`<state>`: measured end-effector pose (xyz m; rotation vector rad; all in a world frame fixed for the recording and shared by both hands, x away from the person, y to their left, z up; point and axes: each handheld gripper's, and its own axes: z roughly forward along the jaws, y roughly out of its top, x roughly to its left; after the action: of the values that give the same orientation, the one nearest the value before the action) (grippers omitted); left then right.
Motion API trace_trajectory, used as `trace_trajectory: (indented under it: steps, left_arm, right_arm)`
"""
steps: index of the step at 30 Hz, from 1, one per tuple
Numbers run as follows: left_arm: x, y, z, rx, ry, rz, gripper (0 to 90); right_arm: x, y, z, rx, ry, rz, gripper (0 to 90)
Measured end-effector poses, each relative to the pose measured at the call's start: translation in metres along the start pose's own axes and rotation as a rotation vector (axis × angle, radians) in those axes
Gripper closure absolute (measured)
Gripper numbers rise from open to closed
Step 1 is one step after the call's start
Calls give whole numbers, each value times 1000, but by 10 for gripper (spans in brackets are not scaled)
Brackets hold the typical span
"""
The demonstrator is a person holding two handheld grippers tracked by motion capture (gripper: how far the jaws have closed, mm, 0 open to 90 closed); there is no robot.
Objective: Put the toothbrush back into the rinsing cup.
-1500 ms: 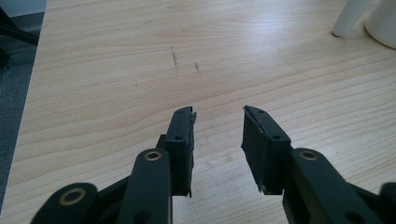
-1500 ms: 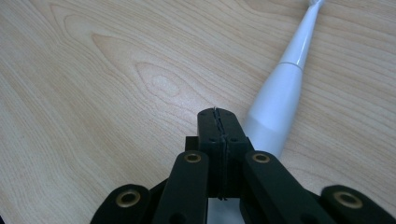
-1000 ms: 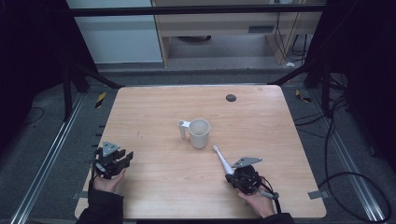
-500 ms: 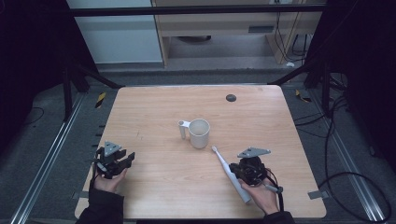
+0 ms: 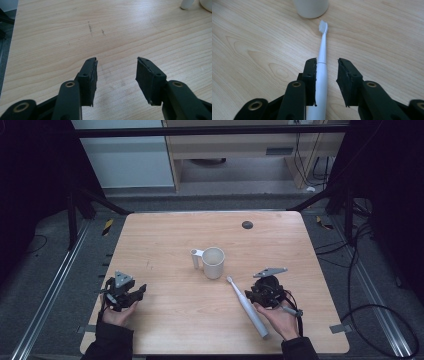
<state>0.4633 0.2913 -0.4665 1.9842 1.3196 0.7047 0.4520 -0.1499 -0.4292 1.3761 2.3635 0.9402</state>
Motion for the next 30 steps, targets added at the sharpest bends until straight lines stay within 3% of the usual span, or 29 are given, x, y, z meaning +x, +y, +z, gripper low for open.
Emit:
trace_trajectory:
  steps: [7,15,30]
  left_arm:
    - [0,0,2,4,-1,6,493]
    - [0,0,3,12,-2,11,488]
    - [0,0,4,18,-6,16,487]
  right_arm:
    - [2,7,13,80,9,-7,609]
    - [3,8,26,150,6,-16,598]
    - [5,8,38,223,10,-11,601]
